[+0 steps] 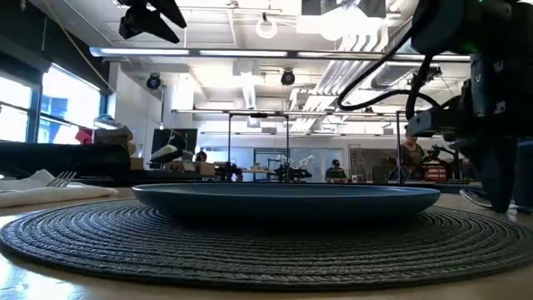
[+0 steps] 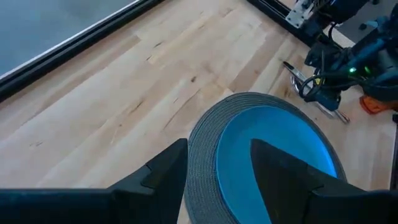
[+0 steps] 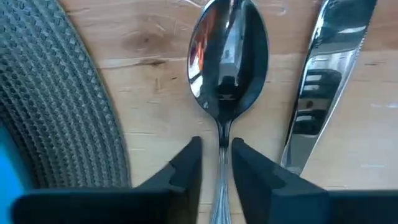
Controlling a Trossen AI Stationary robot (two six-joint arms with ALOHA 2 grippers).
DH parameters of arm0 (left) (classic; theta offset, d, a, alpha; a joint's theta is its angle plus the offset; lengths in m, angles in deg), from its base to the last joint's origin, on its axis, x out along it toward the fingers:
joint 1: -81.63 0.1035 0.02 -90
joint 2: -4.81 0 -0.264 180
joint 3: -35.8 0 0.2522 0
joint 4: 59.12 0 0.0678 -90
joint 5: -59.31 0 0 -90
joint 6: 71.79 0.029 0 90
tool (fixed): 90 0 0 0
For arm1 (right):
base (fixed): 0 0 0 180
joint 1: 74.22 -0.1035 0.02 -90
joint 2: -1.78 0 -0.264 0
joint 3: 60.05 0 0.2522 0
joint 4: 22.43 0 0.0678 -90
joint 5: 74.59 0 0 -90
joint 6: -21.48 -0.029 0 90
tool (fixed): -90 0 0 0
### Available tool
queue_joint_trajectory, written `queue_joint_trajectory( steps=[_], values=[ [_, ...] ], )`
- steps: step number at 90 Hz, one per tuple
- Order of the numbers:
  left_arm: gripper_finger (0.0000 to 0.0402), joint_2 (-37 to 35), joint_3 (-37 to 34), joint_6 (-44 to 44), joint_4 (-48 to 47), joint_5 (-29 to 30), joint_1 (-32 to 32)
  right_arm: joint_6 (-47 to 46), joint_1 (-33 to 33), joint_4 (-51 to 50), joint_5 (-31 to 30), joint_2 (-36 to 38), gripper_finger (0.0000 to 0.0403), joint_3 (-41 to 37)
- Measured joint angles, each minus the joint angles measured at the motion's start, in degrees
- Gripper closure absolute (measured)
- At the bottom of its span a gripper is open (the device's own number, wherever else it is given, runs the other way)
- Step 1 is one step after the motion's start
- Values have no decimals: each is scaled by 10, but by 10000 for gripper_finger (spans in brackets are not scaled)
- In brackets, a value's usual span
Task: Set table place
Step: Put the silver silver spoon on the gray table mat to the right of the blue plate
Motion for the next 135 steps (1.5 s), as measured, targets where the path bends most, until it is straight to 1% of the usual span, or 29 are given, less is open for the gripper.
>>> queue_joint_trajectory(
  steps=[3,6,20,27,36,51,59,65,77,86,113,118,124,135],
  values=[
    [241,0,0,0,0,0,0,0,0,4,0,0,382,0],
    [241,0,0,0,0,-1,0,0,0,4,2,-1,392,0],
    [241,0,0,0,0,0,0,-14,6,2,10,9,401,9],
    [241,0,0,0,0,-1,0,-19,8,-12,9,15,402,27],
    [241,0,0,1,0,-1,0,-19,9,-10,-8,18,403,63],
    [241,0,0,2,0,-1,0,-8,23,-3,-38,-3,403,92],
    [241,0,0,7,0,-1,0,1,33,7,-43,-21,403,94],
    [241,0,0,15,-1,-1,0,15,43,31,-42,-34,403,95],
    [241,0,0,17,0,-6,0,33,54,46,-35,-56,403,95],
    [241,0,0,17,0,-6,0,42,59,72,-31,-63,403,95],
    [241,0,0,16,0,-7,0,56,59,91,-33,-69,402,95],
    [241,0,0,16,0,-7,0,56,59,90,-33,-69,397,95],
    [241,0,0,16,0,-7,0,56,59,87,-33,-68,382,95],
    [241,0,0,15,0,-5,0,65,59,59,-36,-44,335,95]
  ],
)
